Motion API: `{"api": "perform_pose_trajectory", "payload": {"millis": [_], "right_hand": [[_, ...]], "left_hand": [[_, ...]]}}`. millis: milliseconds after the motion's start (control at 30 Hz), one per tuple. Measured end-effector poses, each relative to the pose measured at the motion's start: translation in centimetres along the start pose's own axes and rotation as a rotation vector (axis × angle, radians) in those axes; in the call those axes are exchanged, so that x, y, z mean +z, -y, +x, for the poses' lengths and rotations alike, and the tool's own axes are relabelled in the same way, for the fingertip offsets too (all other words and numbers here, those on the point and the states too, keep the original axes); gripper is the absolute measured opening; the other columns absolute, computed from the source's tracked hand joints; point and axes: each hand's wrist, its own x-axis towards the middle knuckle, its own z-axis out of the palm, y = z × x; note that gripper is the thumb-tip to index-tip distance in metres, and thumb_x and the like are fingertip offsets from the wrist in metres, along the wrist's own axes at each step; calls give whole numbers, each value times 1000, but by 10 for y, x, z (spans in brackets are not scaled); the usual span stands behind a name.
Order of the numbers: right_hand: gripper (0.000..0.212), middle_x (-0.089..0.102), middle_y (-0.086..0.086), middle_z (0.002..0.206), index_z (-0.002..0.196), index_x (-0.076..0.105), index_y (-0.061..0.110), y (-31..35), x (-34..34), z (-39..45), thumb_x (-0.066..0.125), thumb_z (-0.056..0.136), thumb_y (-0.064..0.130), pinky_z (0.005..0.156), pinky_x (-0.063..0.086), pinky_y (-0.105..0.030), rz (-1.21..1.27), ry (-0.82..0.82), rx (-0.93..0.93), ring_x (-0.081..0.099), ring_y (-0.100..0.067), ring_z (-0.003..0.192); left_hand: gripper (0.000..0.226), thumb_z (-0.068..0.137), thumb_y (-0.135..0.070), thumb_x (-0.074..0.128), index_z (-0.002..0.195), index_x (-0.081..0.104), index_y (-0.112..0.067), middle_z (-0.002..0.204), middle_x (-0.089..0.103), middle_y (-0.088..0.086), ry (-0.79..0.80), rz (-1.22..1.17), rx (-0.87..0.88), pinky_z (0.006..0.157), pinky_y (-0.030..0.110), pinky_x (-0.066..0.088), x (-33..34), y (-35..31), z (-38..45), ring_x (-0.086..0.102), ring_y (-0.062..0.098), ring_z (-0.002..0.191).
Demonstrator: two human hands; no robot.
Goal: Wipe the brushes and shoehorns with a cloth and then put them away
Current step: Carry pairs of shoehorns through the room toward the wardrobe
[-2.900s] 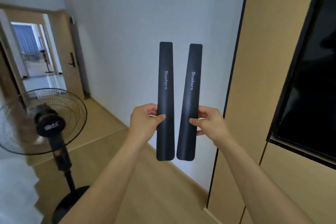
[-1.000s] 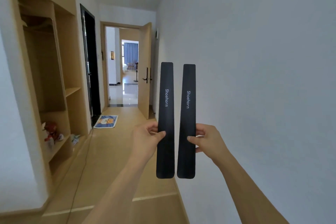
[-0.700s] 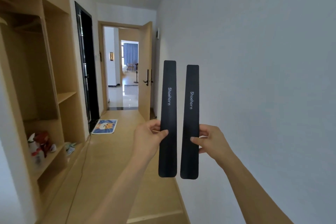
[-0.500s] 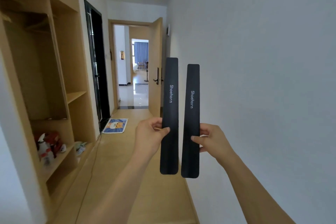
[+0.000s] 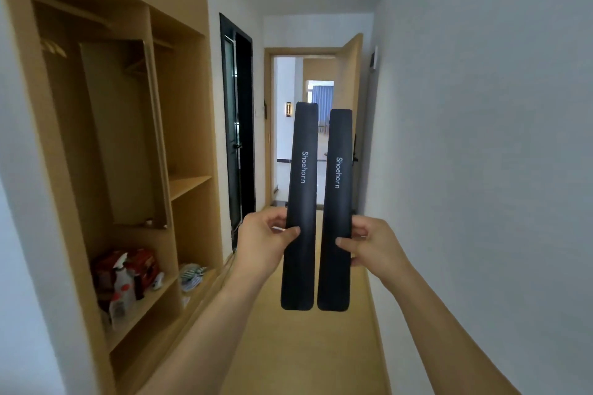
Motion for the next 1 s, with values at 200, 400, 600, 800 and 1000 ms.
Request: {"api": "perform_pose_trajectory", "payload": {"millis": [200, 400, 600, 800, 1000], "right_hand": [[26, 73, 1, 107, 111, 68, 24, -48, 13, 115, 70, 91, 7, 78, 63, -42, 4, 81, -6, 70, -18, 100], [28, 73, -2, 107, 112, 69, 21, -96, 31, 236, 70, 90, 3, 72, 63, -33, 30, 97, -11, 71, -19, 98], [29, 72, -5, 106, 115, 69, 19, -126, 49, 387, 69, 91, 3, 64, 61, -27, 12, 47, 5, 71, -19, 96], [28, 75, -1, 102, 109, 70, 22, -149, 55, 530, 70, 89, 2, 72, 64, -36, 33, 0, -18, 73, -16, 94], [30, 74, -6, 105, 111, 71, 17, -198, 81, 647, 69, 89, -2, 69, 63, -33, 110, 15, 11, 73, -15, 92]], "left_hand": [[19, 86, -7, 71, 93, 74, -25, 92, 74, -7, -41, 13, -54, 85, 45, 59, 23, 61, 93, 69, 15, 93], [16, 85, -6, 73, 95, 75, -19, 91, 74, -1, -68, -16, -75, 82, 44, 60, 46, 137, 205, 70, 16, 90], [14, 83, -3, 74, 91, 76, -15, 85, 75, 2, -46, -42, -55, 79, 45, 60, 65, 207, 358, 72, 19, 83], [16, 82, -7, 76, 87, 76, -22, 82, 74, -6, -25, -21, -27, 78, 38, 61, 78, 267, 503, 71, 12, 81], [20, 82, -6, 76, 85, 76, -25, 79, 74, -8, -37, -3, -44, 77, 35, 61, 88, 334, 598, 71, 7, 76]]}}
